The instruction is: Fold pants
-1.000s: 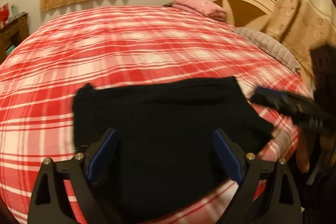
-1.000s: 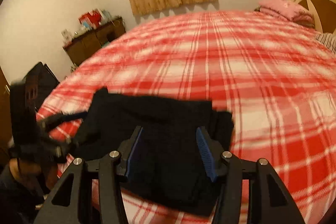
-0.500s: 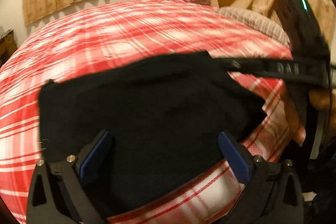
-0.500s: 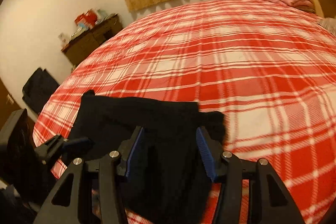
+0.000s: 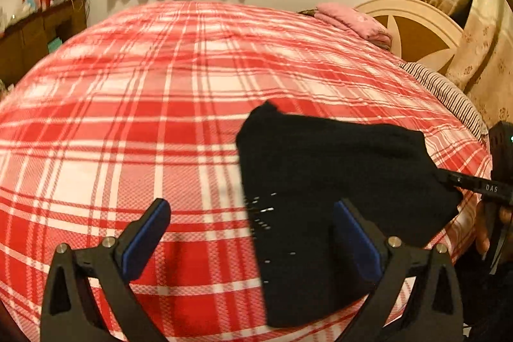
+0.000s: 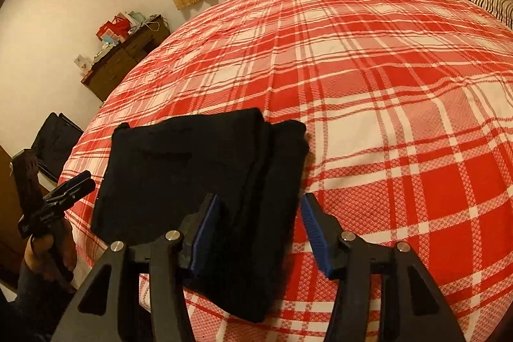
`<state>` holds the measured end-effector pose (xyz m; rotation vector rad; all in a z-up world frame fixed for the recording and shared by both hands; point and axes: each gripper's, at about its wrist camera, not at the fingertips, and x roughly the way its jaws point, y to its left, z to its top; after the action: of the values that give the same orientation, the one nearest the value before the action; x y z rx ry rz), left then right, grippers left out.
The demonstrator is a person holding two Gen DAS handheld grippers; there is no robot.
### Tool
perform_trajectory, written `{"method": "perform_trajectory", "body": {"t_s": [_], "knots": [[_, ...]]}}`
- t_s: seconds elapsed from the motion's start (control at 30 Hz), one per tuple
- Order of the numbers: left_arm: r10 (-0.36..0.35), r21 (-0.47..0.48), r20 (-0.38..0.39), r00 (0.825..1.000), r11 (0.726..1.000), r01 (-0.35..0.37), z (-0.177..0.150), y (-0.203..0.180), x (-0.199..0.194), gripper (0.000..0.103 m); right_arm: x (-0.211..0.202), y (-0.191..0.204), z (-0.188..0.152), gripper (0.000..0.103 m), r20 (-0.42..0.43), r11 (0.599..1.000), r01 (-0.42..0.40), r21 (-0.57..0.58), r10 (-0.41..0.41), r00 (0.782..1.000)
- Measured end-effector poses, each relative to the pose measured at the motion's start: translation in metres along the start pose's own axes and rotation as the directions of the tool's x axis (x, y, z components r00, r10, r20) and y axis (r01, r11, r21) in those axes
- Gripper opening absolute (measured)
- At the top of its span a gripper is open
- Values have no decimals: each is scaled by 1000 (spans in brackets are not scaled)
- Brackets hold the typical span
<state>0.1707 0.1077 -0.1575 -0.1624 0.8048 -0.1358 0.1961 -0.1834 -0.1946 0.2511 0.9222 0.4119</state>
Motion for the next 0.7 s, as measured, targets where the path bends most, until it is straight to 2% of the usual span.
{"method": "perform_trajectory", "body": {"t_s": [0.2, 0.4, 0.7], "knots": [[-60, -33, -53, 997, 998, 58, -4, 2, 20, 103, 0, -12, -3, 58, -1, 996, -51, 75, 51, 999], [-42, 6, -57, 997, 999, 43, 1, -10, 30, 103, 8, -15, -2, 58, 26, 988, -110, 108, 107, 994], [-43, 31, -70, 997, 998, 46, 6, -17, 37, 103, 17, -9, 0, 59, 74, 986, -138, 95, 132, 989]]}}
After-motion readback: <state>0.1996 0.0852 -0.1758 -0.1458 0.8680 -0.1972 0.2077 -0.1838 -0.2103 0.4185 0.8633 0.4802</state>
